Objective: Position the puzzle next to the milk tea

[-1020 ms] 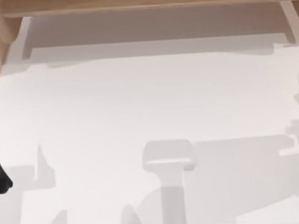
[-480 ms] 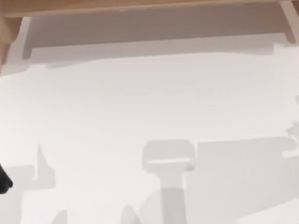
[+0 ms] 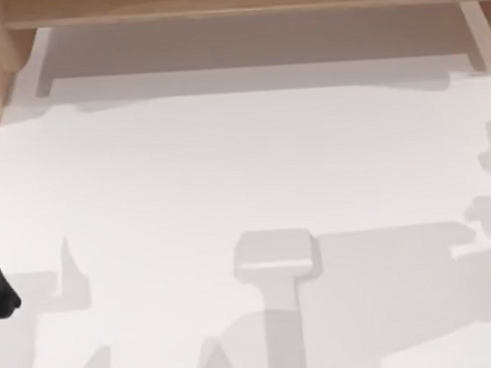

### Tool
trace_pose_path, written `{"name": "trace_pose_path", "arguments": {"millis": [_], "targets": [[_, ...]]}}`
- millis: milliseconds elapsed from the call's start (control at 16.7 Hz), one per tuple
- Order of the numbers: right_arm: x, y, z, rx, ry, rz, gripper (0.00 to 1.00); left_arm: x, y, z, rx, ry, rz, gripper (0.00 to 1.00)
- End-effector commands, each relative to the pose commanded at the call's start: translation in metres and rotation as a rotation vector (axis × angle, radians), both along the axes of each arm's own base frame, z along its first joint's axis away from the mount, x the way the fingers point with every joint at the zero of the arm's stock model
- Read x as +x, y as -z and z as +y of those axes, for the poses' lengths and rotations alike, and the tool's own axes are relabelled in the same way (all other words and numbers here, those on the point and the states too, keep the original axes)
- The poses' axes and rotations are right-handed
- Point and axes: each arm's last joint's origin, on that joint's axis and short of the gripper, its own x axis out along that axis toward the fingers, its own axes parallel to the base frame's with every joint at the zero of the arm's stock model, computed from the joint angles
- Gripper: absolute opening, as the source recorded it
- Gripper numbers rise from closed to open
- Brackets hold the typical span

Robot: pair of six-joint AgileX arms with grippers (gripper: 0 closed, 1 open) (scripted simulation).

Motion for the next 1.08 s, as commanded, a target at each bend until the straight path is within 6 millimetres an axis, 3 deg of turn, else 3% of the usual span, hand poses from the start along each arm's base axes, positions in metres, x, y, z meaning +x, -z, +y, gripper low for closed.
{"name": "trace_pose_path", "arguments": {"millis": [480,840,1080], "targets": [[-0.001,0.002,-0.001,-0.002,0.008,-0.024,0.00,0.000,0.000,0.000,0.000,0.000,0.000,1.00],[-0.005,0.024,-0.009,-0.010,0.037,0.037,0.00,0.000,0.000,0.000,0.000,0.000,0.000,1.00],[-0.005,0.024,-0.009,-0.010,0.037,0.037,0.00,0.000,0.000,0.000,0.000,0.000,0.000,1.00]]}}
